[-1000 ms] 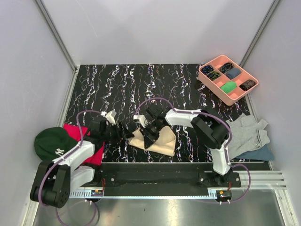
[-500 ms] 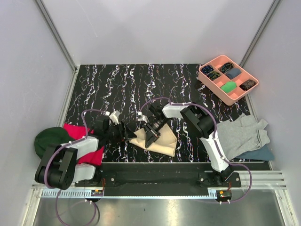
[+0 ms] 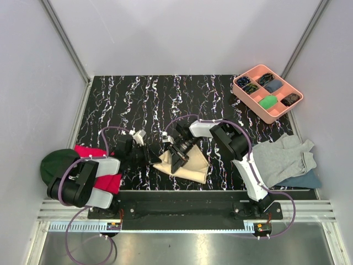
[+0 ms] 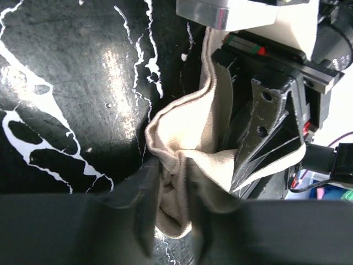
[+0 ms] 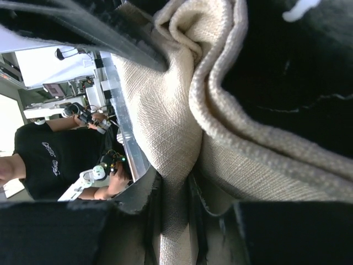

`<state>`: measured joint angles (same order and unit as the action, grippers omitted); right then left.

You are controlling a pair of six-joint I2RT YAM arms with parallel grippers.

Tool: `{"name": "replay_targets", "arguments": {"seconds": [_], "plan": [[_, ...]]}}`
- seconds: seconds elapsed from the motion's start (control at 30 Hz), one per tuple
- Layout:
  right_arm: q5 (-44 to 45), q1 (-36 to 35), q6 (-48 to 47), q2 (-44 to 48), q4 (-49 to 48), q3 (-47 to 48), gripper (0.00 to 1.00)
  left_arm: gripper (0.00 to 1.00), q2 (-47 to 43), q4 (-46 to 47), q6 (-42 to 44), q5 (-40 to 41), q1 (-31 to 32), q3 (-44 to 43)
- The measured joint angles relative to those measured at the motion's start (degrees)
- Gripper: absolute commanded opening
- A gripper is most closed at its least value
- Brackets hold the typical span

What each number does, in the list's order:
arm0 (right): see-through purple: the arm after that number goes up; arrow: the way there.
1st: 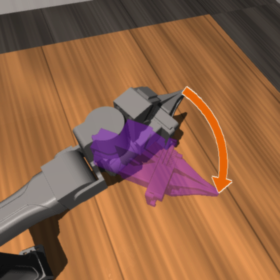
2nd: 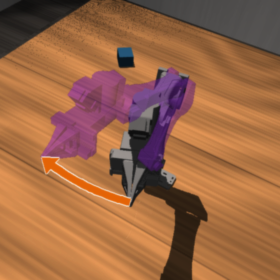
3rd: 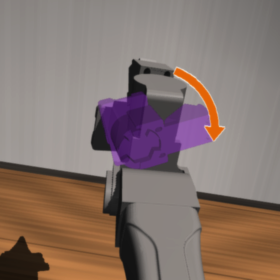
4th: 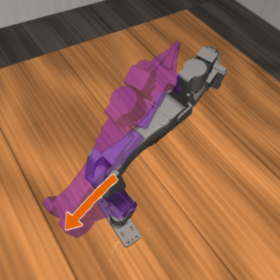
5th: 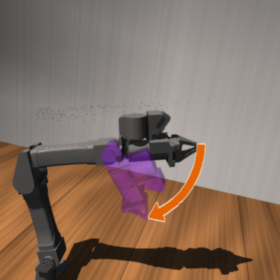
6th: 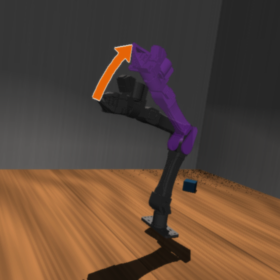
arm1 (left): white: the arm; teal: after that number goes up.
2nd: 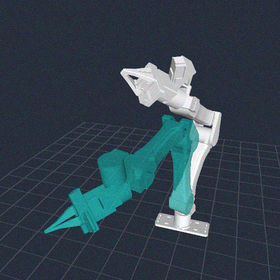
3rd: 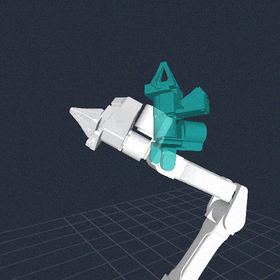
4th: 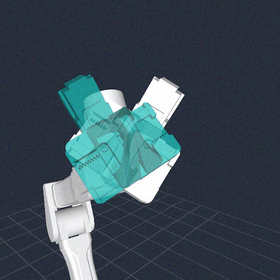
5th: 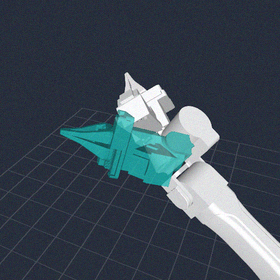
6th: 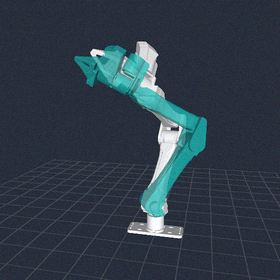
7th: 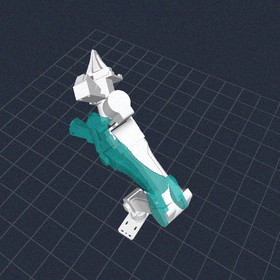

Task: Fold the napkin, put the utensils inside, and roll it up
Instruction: Roll the napkin with the utensil

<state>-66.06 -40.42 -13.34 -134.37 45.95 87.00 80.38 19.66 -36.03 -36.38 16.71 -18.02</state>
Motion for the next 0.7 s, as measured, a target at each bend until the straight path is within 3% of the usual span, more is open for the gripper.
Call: {"name": "replay_targets", "arguments": {"seconds": [0.1,0.2,0.33,0.37,0.53,0.7], "plan": [[0.2,0.2,0.0,-0.3,1.0,0.5,0.27,0.07,0.2,-0.1,0.1,0.6,0.2,0.0],[0.9,0.3,0.3,-0.4,1.7,1.0,0.43,0.00,0.2,-0.9,0.1,0.8,0.3,-0.5],[2.4,0.4,2.3,1.6,2.4,1.3,0.63,0.00,0.2,-3.1,0.1,1.0,0.6,-1.6],[4.2,0.4,2.8,3.0,2.0,1.3,0.76,0.00,0.2,-3.9,0.2,1.1,0.7,-2.0],[17.4,0.5,5.4,13.8,-6.1,-2.0,0.87,0.00,0.1,-9.1,0.6,1.7,1.0,-4.2],[34.7,-2.1,6.5,31.2,-18.5,-14.8,0.89,0.00,0.0,-14.6,1.2,2.2,1.2,-6.4]]}}
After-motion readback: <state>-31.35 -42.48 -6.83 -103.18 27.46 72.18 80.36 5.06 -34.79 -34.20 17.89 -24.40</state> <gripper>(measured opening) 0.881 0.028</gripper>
